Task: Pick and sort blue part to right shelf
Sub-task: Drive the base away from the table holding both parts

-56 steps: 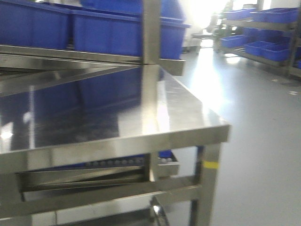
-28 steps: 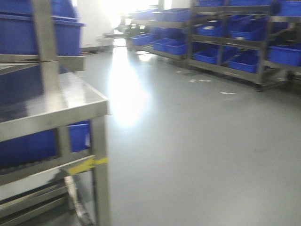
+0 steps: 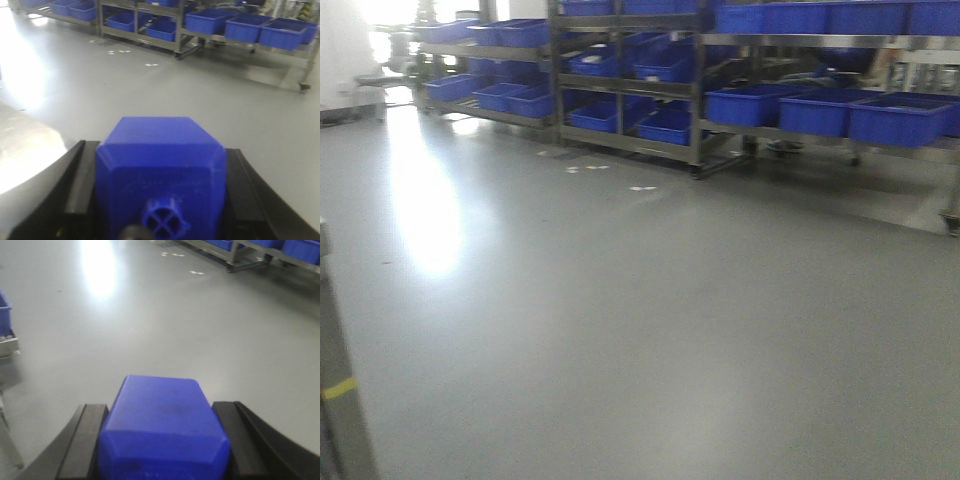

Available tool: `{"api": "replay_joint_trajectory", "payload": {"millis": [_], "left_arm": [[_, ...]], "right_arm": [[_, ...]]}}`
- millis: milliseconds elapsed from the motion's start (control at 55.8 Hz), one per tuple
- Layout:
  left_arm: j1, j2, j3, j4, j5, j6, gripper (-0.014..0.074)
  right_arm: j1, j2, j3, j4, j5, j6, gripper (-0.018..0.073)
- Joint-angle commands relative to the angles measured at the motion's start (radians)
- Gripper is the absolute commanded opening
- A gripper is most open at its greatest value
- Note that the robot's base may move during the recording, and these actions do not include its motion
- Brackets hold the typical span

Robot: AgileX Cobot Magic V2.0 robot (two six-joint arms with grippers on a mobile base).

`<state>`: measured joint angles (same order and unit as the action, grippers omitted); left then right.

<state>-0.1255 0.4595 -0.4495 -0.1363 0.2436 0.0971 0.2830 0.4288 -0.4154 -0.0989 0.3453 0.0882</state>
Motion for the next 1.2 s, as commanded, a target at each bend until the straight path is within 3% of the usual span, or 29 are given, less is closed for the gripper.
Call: {"api": "replay_joint_trajectory", "payload": {"millis": [0,1182], "left_arm": [[-0.006,0.006,-0.029,-0.006,-0.093,-0.004,0.0295],[-0.006,0.006,-0.029,-0.006,-0.093,-0.004,0.0295]], "right_arm": [[-0.002,0.003,-0.032,-0.011,-0.081,-0.01,0.0238],[-0.002,0.003,-0.032,-0.011,-0.081,-0.01,0.0238]]}}
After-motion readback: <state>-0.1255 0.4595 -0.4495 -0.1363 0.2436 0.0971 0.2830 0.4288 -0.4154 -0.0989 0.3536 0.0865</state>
